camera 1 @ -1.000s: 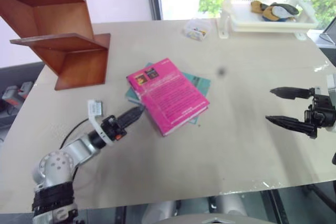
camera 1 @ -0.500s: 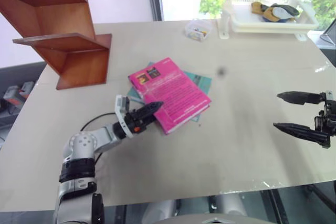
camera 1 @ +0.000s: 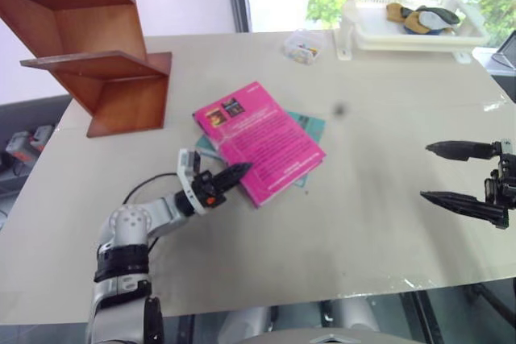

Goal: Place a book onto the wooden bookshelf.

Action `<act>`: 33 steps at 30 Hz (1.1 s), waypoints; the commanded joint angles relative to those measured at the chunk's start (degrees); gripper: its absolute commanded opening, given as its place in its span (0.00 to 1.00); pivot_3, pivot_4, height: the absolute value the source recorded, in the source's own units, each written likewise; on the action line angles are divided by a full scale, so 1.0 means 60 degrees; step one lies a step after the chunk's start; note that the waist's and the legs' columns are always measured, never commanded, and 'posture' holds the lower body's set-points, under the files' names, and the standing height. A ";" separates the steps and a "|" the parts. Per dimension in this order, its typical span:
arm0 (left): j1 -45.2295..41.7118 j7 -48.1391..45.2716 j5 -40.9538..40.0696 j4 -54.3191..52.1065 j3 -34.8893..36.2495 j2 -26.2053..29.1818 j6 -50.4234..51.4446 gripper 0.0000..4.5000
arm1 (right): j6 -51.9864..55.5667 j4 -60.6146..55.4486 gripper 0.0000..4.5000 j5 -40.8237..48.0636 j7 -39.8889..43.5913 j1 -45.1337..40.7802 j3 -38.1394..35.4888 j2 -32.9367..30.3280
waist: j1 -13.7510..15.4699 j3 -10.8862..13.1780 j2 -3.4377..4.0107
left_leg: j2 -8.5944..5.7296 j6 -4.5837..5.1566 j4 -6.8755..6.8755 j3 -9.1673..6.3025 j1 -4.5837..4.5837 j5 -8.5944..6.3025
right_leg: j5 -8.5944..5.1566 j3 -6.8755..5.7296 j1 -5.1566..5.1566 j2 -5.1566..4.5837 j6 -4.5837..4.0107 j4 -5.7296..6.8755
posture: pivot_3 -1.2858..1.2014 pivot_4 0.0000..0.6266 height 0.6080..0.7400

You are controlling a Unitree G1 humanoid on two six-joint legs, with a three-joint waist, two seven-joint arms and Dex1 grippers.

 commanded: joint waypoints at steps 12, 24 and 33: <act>-0.0556 0.1306 -0.0506 -0.4313 0.0301 0.0252 -0.1153 0.05 | -0.0653 0.1031 1.00 0.0058 0.0243 -0.0774 0.0378 0.0061 | 0.0046 0.0014 -0.0023 | 0.0000 0.0000 0.0007 -0.0008 -0.0010 0.0000 | 0.0000 -0.0011 0.0001 -0.0003 0.0000 -0.0001 | 0.52 0.24 1.00; -0.4215 -0.0438 0.7675 -0.3794 -0.3130 0.5915 -0.7992 0.05 | -0.1164 0.2290 1.00 -0.0095 0.0433 -0.2290 0.1374 0.0474 | -0.0054 0.0029 -0.0037 | -0.0001 -0.0002 -0.0078 0.0029 -0.0014 0.0001 | 0.0001 -0.0017 -0.0036 0.0016 -0.0003 -0.0053 | 0.52 0.24 1.00; -0.6125 -0.0009 1.1320 -0.1007 -0.3612 0.7555 -1.2025 0.05 | -0.1002 0.2535 1.00 0.0551 0.0555 -0.2880 0.1294 0.0740 | 0.0021 0.0051 -0.0064 | -0.0005 0.0001 -0.0070 0.0022 -0.0050 0.0002 | 0.0001 -0.0033 -0.0059 0.0018 0.0000 -0.0053 | 0.52 0.24 1.00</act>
